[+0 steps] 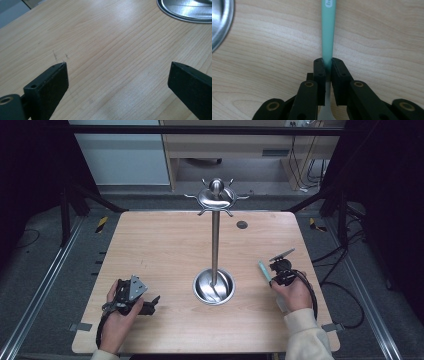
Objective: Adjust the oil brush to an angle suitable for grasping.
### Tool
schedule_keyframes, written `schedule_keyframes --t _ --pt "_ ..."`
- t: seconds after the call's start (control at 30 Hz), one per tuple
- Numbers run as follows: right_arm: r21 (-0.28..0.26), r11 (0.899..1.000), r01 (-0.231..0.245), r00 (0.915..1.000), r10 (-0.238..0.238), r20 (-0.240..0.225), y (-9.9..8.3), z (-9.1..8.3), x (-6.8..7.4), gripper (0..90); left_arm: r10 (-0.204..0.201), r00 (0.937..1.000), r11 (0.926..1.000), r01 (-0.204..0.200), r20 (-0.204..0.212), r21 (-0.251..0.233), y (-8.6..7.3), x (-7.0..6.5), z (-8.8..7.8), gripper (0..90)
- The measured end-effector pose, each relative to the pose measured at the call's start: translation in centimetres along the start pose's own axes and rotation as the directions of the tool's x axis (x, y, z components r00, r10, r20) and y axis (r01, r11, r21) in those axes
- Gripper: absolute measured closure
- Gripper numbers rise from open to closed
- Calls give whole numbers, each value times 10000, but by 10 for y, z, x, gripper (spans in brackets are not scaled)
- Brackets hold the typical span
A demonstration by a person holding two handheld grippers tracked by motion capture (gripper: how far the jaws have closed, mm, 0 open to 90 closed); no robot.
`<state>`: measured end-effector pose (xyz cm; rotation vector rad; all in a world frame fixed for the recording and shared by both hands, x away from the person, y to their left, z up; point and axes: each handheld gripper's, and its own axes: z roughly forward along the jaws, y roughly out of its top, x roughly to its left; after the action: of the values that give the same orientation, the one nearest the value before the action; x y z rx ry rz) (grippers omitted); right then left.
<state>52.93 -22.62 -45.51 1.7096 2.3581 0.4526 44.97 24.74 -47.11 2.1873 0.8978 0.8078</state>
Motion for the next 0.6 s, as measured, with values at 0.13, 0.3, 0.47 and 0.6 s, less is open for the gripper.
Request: schedule_keyframes --t 0.13,0.3,0.47,0.6 --pt "-566 9984 -46 10000 44 -43 3 -15 -3 827 -5 10000 10000 5 -5 -1 0 0 0 28" --pt "-1905 9817 8 9998 -46 -196 5 -45 -6 827 -8 10000 10000 7 -20 -3 0 0 0 28" --pt "-2908 9568 86 9992 -194 -342 6 -68 -6 827 -12 10000 10000 12 -24 -5 0 0 0 28" --pt "-3885 9213 170 9983 -375 -453 6 -92 -2 827 -16 10000 10000 16 -24 -7 0 0 0 28"
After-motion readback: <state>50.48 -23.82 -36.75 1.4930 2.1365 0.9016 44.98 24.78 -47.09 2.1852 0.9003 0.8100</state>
